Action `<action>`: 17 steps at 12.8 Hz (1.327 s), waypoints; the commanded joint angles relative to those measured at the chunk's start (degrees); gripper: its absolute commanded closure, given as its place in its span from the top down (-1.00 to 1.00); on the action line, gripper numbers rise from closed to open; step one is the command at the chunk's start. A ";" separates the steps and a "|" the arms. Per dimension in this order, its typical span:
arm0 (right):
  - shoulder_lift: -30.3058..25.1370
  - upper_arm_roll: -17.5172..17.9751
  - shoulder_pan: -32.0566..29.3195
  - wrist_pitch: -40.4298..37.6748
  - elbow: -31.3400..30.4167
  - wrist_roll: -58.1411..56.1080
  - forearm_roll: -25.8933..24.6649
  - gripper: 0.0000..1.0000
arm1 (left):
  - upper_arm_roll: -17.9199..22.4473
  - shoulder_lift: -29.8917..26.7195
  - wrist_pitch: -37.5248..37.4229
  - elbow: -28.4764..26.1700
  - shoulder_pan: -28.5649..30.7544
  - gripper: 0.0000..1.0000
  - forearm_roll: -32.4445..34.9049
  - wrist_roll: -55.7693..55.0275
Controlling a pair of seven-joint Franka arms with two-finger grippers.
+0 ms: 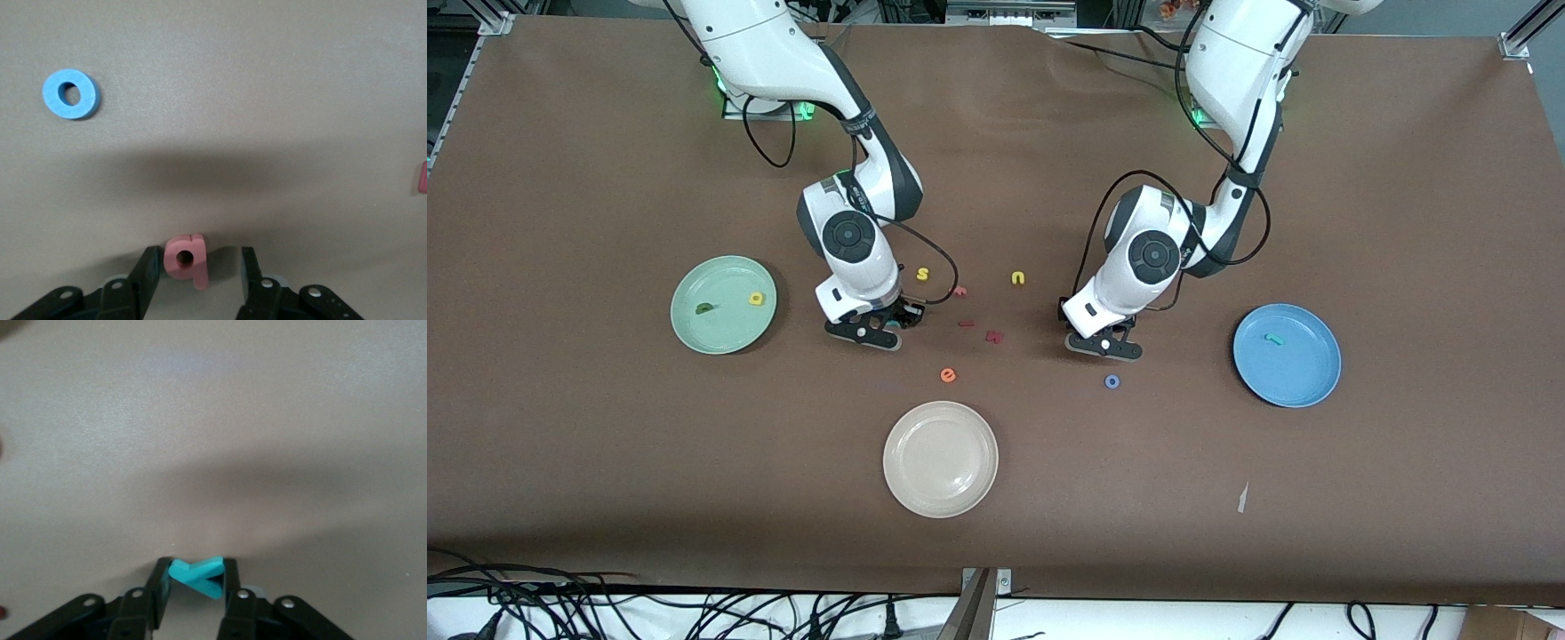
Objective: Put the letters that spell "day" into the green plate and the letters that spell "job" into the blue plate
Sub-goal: 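Grasp the cyan y with the right gripper while the left gripper grasps the q, then place the y on the green plate while the left gripper places the q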
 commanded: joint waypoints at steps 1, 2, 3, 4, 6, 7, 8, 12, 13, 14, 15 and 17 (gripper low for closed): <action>0.53 -0.40 0.45 -0.17 2.73 -0.93 0.09 -0.66 | 0.86 0.85 0.13 1.20 -0.85 0.15 -1.17 0.31; 0.36 -0.58 0.27 -0.87 3.61 -1.02 0.09 -0.66 | 0.86 0.93 0.13 1.20 -0.85 0.08 -1.08 0.40; -0.34 -0.84 0.01 -1.74 3.97 -1.11 0.09 -0.66 | 0.86 0.93 0.13 1.20 -0.85 -0.08 -1.08 0.48; -1.22 -1.80 -0.08 -2.62 4.06 -1.37 -0.17 -0.66 | 0.86 1.02 0.13 1.20 -0.85 -0.24 -1.08 0.57; -2.97 -4.34 -0.17 -5.95 4.06 -7.31 0.09 -0.66 | 0.86 1.29 0.13 1.20 -0.85 -0.37 -1.08 0.57; -4.11 -5.92 -0.08 -9.19 3.97 -11.18 0.18 -0.66 | 0.86 1.29 0.13 1.20 -0.85 -0.45 -1.08 0.57; -5.08 -7.50 -0.17 -13.05 3.80 -14.52 0.18 -0.66 | 0.95 1.29 0.13 1.20 -0.85 -0.62 -1.08 0.75; -9.82 -13.92 -0.17 -20.21 -2.33 -21.93 0.44 -0.66 | 1.04 -2.22 -1.01 0.59 2.90 -0.83 2.24 3.46; -12.10 -16.20 -0.25 -20.03 -5.49 -23.42 0.44 -0.66 | 1.04 -4.14 -2.49 -0.11 5.54 -0.83 3.39 5.73; -14.73 -18.48 -0.25 -20.03 -8.30 -28.04 0.53 -0.66 | 1.04 -5.47 -5.12 -0.29 8.35 -0.83 3.49 9.85; -16.33 -20.68 -0.25 -20.03 -10.25 -31.22 0.53 -0.66 | 1.04 -6.53 -7.23 -0.29 11.07 -0.83 3.49 15.11; -16.69 -22.46 -0.25 -17.07 -13.59 -36.76 0.53 -0.66 | 1.04 -8.02 -8.66 -1.52 15.65 -0.82 3.49 24.70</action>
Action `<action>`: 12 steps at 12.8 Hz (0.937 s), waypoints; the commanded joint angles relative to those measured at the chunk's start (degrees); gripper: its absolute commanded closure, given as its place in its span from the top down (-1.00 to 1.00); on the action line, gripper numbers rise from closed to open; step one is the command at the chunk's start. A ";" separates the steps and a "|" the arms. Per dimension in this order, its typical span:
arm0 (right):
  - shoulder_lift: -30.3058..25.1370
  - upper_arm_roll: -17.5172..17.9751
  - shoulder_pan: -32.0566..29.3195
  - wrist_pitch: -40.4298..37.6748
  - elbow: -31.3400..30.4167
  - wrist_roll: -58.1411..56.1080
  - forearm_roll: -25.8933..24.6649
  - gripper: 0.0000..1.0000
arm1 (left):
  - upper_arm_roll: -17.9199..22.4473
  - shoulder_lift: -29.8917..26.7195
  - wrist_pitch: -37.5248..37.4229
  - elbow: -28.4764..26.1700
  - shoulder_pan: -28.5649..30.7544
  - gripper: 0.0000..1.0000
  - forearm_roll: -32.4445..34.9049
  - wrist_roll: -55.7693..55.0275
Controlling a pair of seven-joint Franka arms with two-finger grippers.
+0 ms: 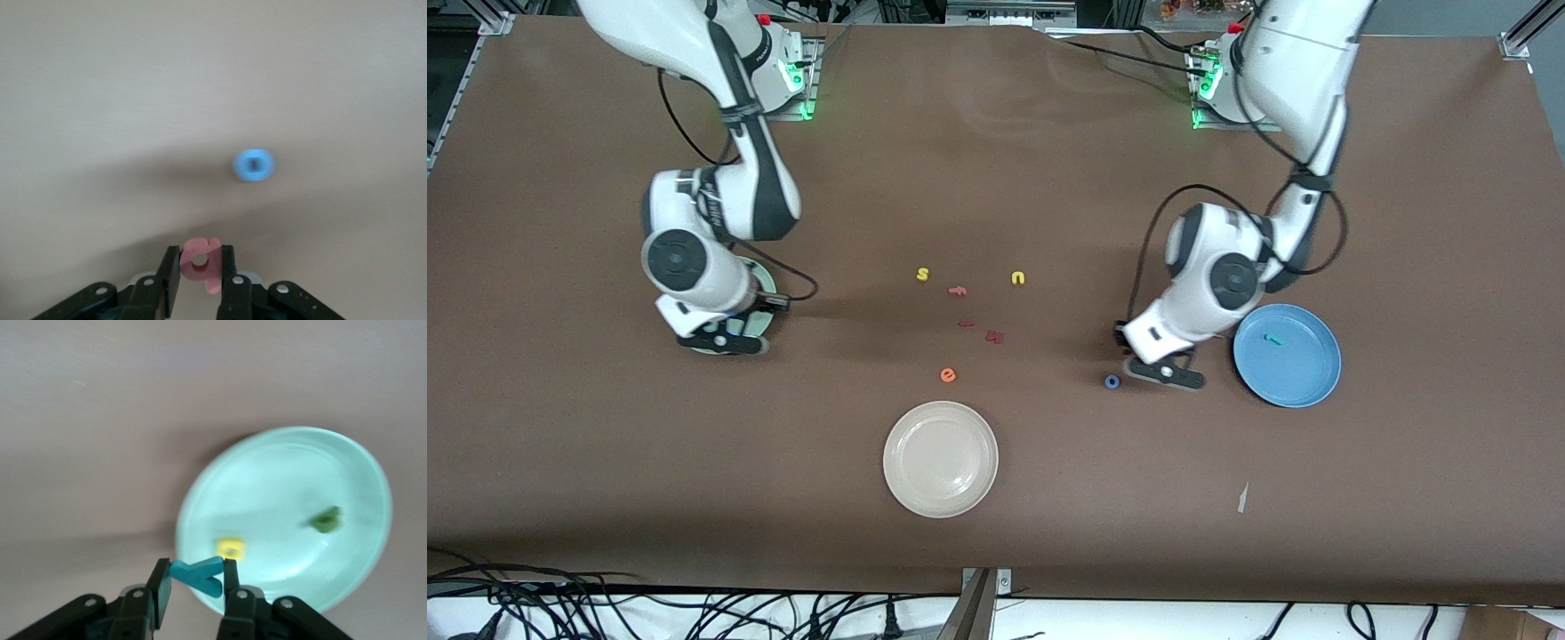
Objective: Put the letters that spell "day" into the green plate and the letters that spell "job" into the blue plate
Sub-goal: 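Place the y on the green plate while the left gripper places the q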
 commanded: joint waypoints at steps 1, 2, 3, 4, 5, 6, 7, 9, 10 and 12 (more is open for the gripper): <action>-3.50 -1.52 0.46 7.91 -8.32 -8.37 0.55 -0.63 | -0.74 -3.51 -1.73 -3.83 6.10 -0.79 1.38 11.96; -3.41 -1.88 0.46 12.74 -10.87 -10.23 0.55 -0.41 | -0.74 -3.95 -1.64 -4.98 8.39 -0.79 1.38 17.40; -3.32 -1.97 0.37 15.66 -12.37 -11.12 0.55 -0.05 | -0.74 -4.04 -1.73 -5.51 10.15 -0.78 1.30 22.24; -3.23 -2.05 -0.59 16.04 -12.30 -11.82 0.55 0.64 | -0.48 -4.04 -1.73 -6.13 11.22 -0.77 1.30 24.99; -3.41 -2.05 -1.03 15.70 -12.13 -12.00 0.55 1.00 | 0.57 -4.04 -1.64 -6.65 11.84 -0.75 1.30 26.75; -3.50 -2.05 -1.03 15.08 -11.69 -11.92 0.55 1.00 | 1.53 -4.04 -1.73 -6.83 11.93 -0.75 1.73 28.51; -4.11 -2.05 -1.04 13.69 -10.38 -11.92 0.55 1.00 | 2.15 -4.21 -1.73 -6.84 12.10 -0.75 2.08 29.75; -4.20 -2.05 -1.04 4.50 -4.08 -11.83 0.55 1.00 | 2.77 -4.30 -1.73 -6.92 12.72 -0.63 2.09 32.73; -3.68 -2.05 -1.12 -1.82 0.40 -11.74 0.55 1.00 | 2.95 -4.13 -1.64 -6.92 12.81 -0.22 2.09 33.36; -3.50 -2.05 -1.91 -9.41 6.39 -11.92 0.55 1.00 | 3.04 -4.04 -1.64 -6.92 12.81 0.32 2.09 33.45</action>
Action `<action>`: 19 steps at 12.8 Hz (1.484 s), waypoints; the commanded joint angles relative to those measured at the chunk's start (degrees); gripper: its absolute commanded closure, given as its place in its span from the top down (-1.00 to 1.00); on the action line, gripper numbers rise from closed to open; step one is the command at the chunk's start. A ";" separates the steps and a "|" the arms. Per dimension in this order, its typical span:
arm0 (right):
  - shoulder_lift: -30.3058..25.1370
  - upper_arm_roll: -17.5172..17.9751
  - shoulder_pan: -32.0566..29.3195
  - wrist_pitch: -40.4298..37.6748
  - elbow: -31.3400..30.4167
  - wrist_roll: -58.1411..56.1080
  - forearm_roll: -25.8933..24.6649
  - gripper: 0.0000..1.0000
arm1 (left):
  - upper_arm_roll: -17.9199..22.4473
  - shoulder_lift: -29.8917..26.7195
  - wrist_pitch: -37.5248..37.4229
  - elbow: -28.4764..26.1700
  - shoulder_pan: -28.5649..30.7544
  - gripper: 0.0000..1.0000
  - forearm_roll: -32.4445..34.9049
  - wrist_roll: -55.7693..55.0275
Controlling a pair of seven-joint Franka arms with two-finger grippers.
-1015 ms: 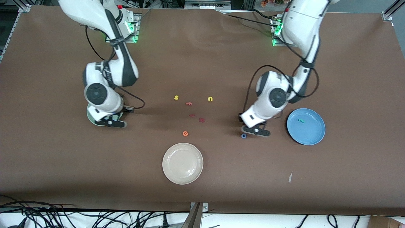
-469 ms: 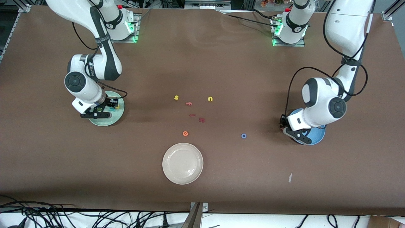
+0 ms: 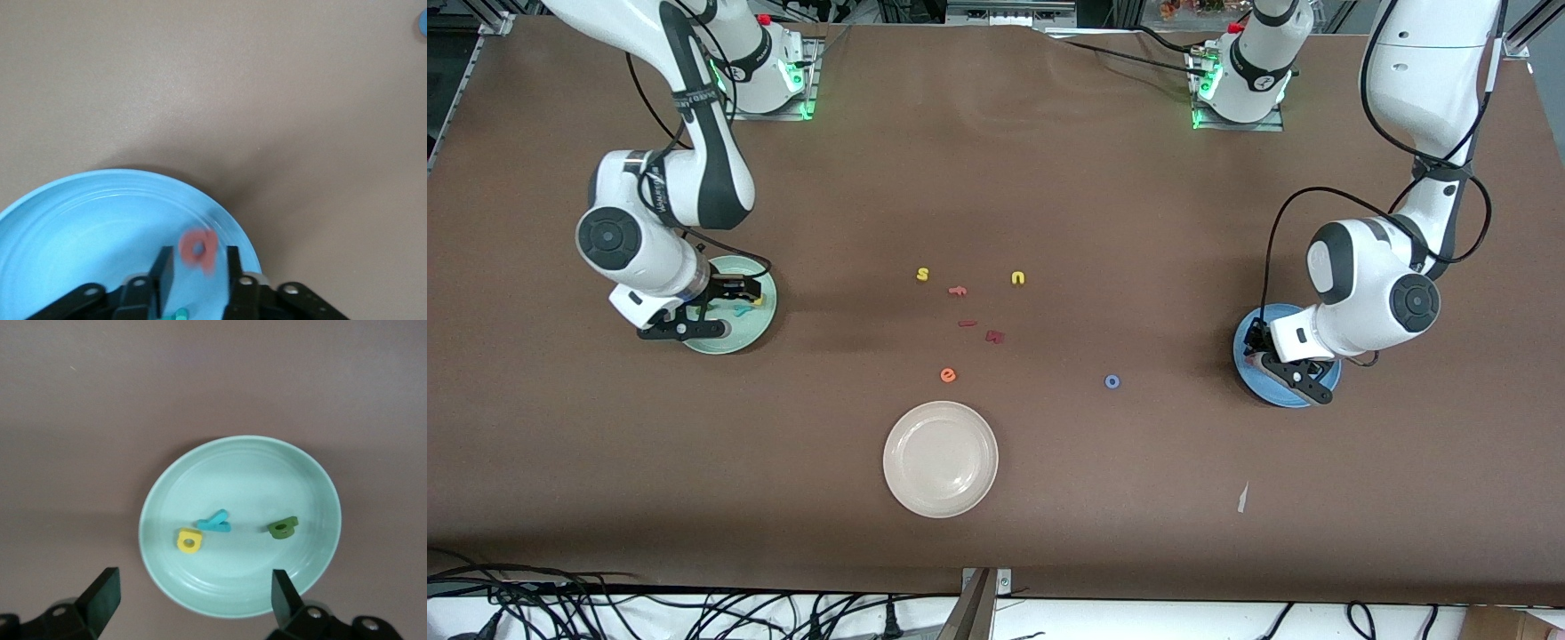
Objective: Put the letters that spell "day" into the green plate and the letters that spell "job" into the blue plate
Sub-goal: 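Place the y on the green plate while the left gripper places the q, then return the right arm to rest while the left gripper reaches the blue o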
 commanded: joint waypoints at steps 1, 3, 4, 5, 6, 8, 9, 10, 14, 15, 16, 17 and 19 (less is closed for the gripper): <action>-0.12 0.05 -1.28 -9.59 8.10 -1.32 0.55 1.00 | -0.03 -1.57 -0.01 -1.30 0.08 0.31 1.67 0.94; -0.47 -0.99 -1.37 -15.31 14.78 -1.41 0.46 1.00 | -0.20 -1.66 -0.10 -1.03 -0.44 0.28 1.49 -0.01; -0.73 -2.05 -1.37 -17.94 19.51 -1.50 0.46 1.00 | -0.55 -1.57 -0.01 -0.60 -1.05 0.27 0.71 -0.46; -0.47 -2.23 -1.46 -19.80 24.78 -1.24 0.37 1.00 | -1.16 -1.48 0.17 -0.42 -2.71 0.24 -0.69 -2.12; -0.03 -2.23 -2.42 -19.82 28.75 -1.06 0.37 1.00 | -1.43 -1.22 0.34 0.19 -4.21 0.23 -3.31 -4.40; -0.20 -1.88 -3.74 -22.08 30.80 -1.24 0.37 1.00 | -1.52 0.44 0.87 1.42 -8.69 0.23 -10.78 -8.70; -0.21 -1.79 -3.66 -23.76 32.63 -1.24 0.28 1.00 | -1.43 1.67 0.87 3.34 -11.32 0.23 -11.86 -10.64; 0.14 -1.79 -3.92 -25.95 35.70 -1.59 0.28 1.00 | -1.43 2.99 0.87 5.71 -13.87 0.23 -11.78 -13.27; 0.06 -3.45 -3.31 -37.82 39.34 -2.90 0.45 1.00 | -0.99 8.52 7.26 12.32 -20.74 0.23 -11.08 -24.10; -0.03 -8.16 0.44 -39.49 39.33 -4.56 0.89 1.00 | -0.73 9.49 8.68 12.50 -21.36 0.20 -10.81 -24.11; -0.12 -10.56 2.65 -41.68 39.25 -5.10 1.07 1.00 | -0.64 10.02 10.08 12.50 -21.54 0.19 -8.64 -24.11; -0.90 -10.58 2.67 -44.14 39.25 -5.10 1.25 1.00 | -0.29 10.55 10.71 12.50 -21.71 0.18 -4.35 -24.28; -2.05 -10.58 2.58 -45.31 38.90 -5.11 1.51 1.00 | -0.03 10.91 10.71 13.29 -21.80 0.16 -1.06 -24.72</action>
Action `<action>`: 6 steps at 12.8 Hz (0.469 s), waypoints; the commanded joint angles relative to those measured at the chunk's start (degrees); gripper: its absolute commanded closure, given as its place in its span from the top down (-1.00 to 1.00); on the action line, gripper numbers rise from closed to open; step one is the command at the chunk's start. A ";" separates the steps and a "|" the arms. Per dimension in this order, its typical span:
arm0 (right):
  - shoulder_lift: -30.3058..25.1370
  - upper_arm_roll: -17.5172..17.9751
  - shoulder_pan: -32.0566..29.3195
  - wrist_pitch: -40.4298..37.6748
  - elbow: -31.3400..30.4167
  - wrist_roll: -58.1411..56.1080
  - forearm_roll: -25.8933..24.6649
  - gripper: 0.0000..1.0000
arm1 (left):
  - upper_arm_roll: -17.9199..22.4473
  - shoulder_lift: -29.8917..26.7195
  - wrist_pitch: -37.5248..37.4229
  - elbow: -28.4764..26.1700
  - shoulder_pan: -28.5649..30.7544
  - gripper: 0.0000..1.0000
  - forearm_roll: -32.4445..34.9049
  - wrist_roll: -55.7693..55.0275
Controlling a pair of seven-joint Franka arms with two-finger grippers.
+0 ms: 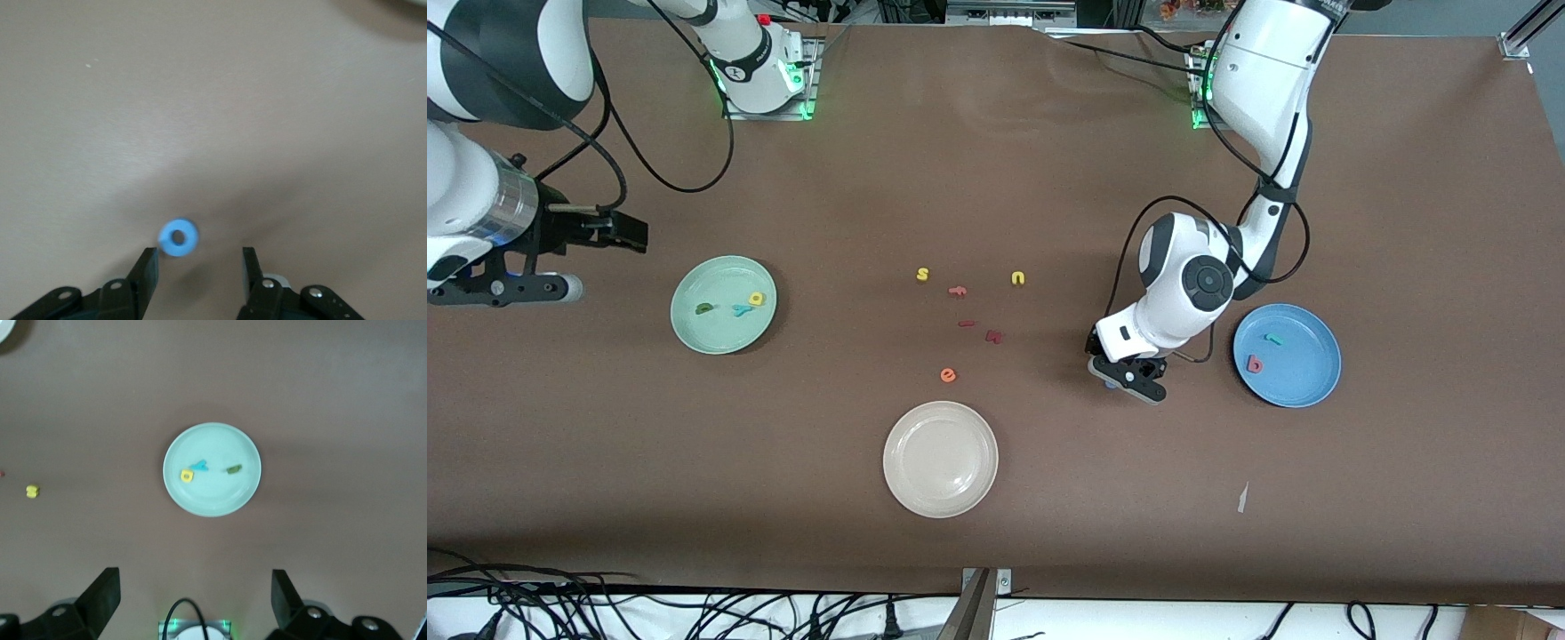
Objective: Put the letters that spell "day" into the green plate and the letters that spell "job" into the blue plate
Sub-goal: 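Return the right arm to rest while the left gripper reaches the blue o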
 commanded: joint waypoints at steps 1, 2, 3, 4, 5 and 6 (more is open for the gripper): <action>-1.43 -0.39 0.54 -1.89 -0.16 -0.76 1.14 1.00 | 1.08 1.01 -0.15 2.15 -0.62 0.16 2.84 -0.82; -2.57 0.92 -0.94 -1.80 -1.04 -0.84 1.23 1.00 | 1.08 1.09 -0.15 2.23 -0.62 0.16 2.84 -0.82; -4.32 3.46 -3.91 -1.80 -3.22 -0.93 1.23 1.00 | 1.08 1.44 -0.15 2.58 -0.70 0.16 2.84 -0.82; -6.86 7.74 -7.16 -1.11 -6.03 -0.85 0.80 1.00 | 1.08 2.14 -0.15 3.37 -0.97 0.16 2.84 -0.82; -10.28 13.36 -11.29 3.68 -10.23 -0.85 0.01 1.00 | 1.17 2.85 0.02 4.25 -1.14 0.16 2.76 -0.91; -12.40 19.16 -16.81 7.65 -13.41 -0.93 -1.30 1.00 | 1.17 3.29 0.46 4.43 -1.32 0.16 2.76 -0.91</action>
